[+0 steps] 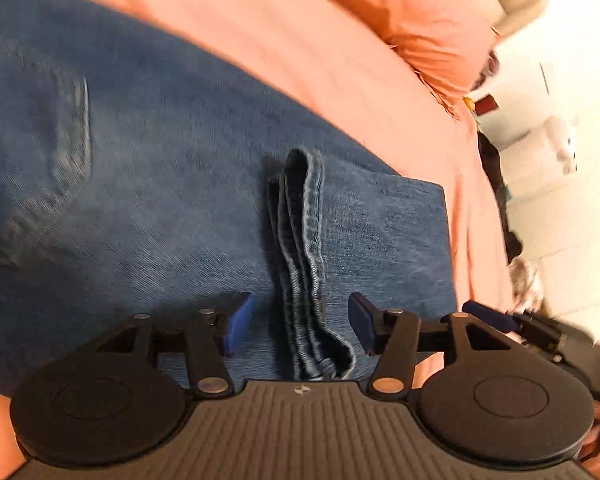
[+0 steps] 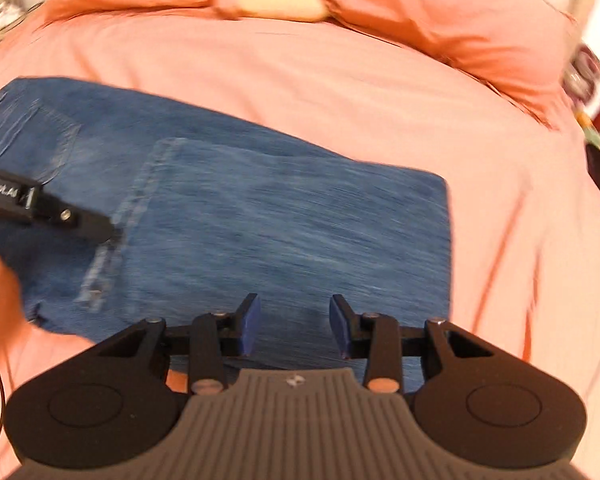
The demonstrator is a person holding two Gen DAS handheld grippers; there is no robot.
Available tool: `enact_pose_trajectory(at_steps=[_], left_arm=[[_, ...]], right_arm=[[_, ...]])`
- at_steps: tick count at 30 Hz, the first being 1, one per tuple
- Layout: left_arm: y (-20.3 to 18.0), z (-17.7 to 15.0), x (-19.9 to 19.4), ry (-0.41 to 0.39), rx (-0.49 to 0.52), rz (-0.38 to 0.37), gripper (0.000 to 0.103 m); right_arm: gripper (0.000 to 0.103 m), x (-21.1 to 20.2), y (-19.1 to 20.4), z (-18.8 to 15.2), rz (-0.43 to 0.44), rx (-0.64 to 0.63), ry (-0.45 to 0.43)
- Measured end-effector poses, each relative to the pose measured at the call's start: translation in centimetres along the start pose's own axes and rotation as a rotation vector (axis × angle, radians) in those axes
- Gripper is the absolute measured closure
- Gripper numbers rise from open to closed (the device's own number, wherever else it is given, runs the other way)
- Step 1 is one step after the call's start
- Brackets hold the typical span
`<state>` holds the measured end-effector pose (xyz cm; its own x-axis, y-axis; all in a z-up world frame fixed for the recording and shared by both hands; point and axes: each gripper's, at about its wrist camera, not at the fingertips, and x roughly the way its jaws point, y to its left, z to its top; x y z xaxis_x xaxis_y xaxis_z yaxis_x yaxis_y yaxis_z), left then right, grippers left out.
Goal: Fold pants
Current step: 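Open the right gripper and release the folded legs onto the jeans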
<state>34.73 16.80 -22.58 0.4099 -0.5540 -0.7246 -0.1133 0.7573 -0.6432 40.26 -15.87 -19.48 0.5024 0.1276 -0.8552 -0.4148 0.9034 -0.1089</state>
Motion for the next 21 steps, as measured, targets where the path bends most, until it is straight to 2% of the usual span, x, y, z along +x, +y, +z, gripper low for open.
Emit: enact_pose_trajectory(at_steps=[7, 9, 10, 12, 14, 15, 18, 19, 21], left_arm=[[0.5, 0.5, 2.6, 0.02, -0.105, -0.056, 0.041], [0.2, 0.9, 2.9, 0.024, -0.115, -0.039, 0.072], [-0.3, 1.0, 2.7, 0.011, -0.096, -0.024, 0.08], [-2.3, 1.2, 1.4, -0.059, -0.001, -0.001, 0.085], [-5.3, 1.3, -0.5, -0.138, 0.144, 0.017, 0.086], [-7.0, 1.3, -1.4, -0.166, 0.217, 0.01, 0.086], [-11.0, 0.9, -3.2, -0.227, 0.414, 0.033, 0.087], [-11.4, 1.0, -2.9, -0.213, 0.439, 0.072, 0.087], [-10.4, 1.4, -1.2, -0.163, 0.407, 0.185, 0.087]], right_arm=[[0.068, 1.7, -4.4, -1.3, -0.06, 0.004, -0.008], [0.068, 2.2, -5.4, -1.8, -0.081, 0.011, -0.007], [0.068, 2.5, -6.0, -2.1, -0.084, 0.021, -0.005], [0.07, 2.6, -7.5, -2.6, -0.079, 0.054, -0.006], [0.071, 2.6, -8.8, -3.1, -0.055, 0.095, -0.013], [0.076, 2.6, -9.4, -3.3, -0.044, 0.115, -0.012], [0.078, 2.9, -10.3, -3.6, -0.024, 0.153, -0.019], [0.078, 3.0, -10.4, -3.7, -0.01, 0.159, -0.025], [0.08, 3.2, -10.7, -4.2, 0.013, 0.168, -0.028]])
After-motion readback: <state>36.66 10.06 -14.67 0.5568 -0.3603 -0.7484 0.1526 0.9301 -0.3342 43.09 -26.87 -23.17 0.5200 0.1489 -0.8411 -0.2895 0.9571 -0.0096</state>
